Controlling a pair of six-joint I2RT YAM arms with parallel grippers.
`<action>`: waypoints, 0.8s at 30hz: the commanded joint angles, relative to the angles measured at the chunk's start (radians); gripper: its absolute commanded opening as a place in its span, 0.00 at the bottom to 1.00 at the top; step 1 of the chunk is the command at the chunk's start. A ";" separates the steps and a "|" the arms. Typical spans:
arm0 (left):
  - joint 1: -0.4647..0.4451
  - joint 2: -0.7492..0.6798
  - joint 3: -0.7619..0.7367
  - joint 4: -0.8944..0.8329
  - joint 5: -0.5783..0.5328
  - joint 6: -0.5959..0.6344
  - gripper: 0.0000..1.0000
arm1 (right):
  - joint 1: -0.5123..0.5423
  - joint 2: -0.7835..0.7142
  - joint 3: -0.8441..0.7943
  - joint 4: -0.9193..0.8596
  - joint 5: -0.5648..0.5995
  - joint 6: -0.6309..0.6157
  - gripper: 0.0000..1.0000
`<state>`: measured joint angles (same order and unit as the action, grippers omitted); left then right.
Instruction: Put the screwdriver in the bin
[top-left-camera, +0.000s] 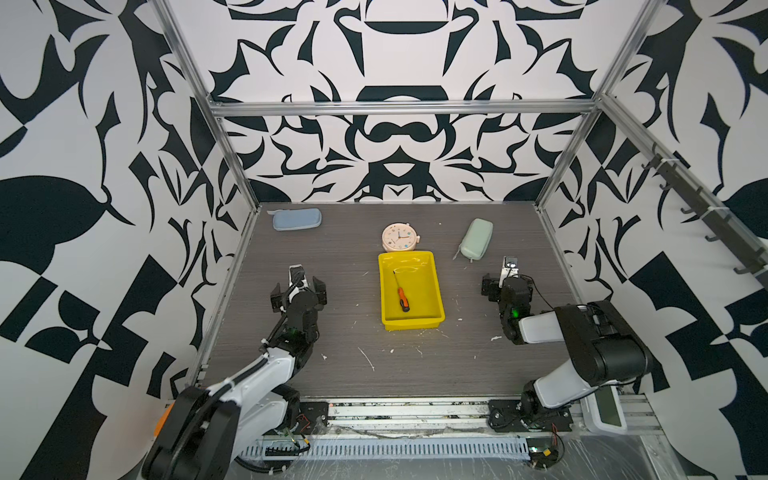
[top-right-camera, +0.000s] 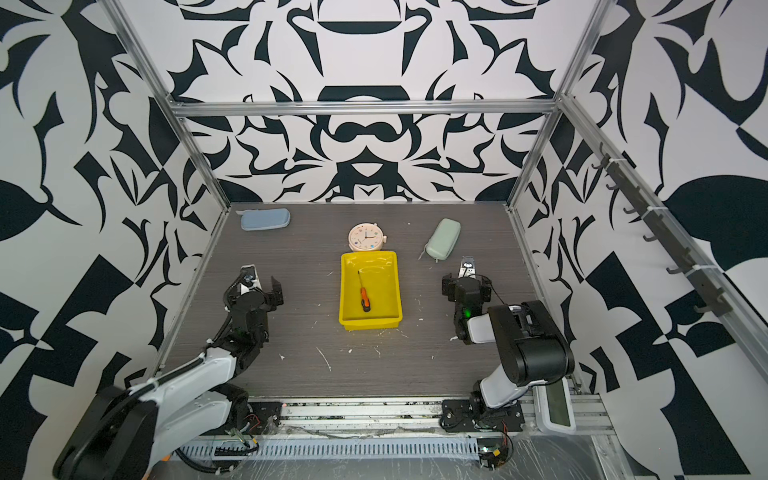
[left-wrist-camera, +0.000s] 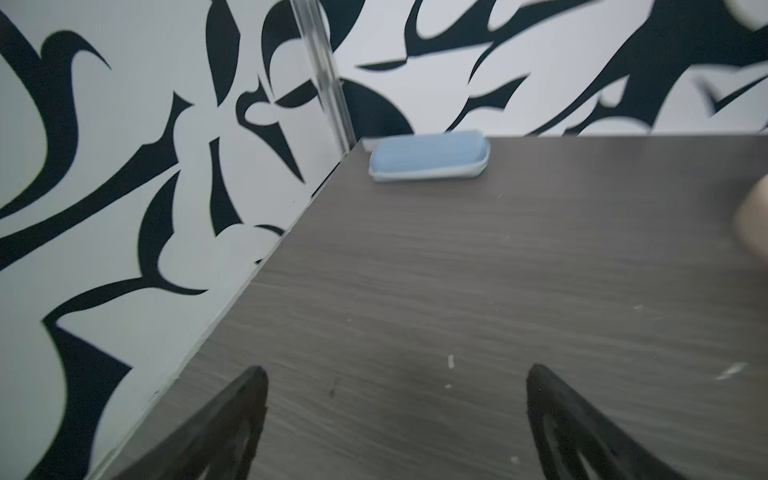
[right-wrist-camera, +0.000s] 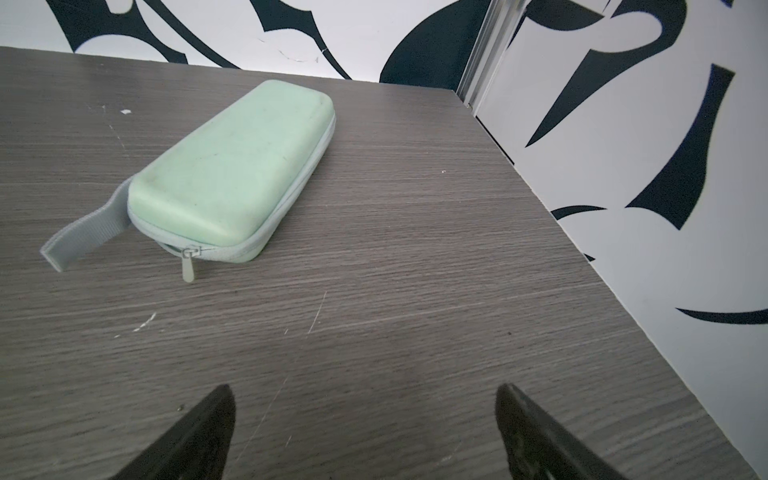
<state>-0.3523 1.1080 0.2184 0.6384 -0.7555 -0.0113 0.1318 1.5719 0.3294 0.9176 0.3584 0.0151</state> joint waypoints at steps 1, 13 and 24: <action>0.018 0.071 0.005 0.264 0.035 0.094 1.00 | 0.004 -0.011 0.011 0.036 0.000 -0.004 1.00; 0.229 0.281 -0.018 0.473 0.233 -0.023 0.99 | 0.003 -0.012 0.013 0.032 -0.004 -0.009 1.00; 0.295 0.476 0.015 0.600 0.336 -0.042 0.99 | 0.004 -0.012 0.012 0.034 -0.006 -0.010 1.00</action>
<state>-0.0612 1.5398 0.2142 1.1305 -0.4725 -0.0540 0.1326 1.5719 0.3294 0.9176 0.3538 0.0116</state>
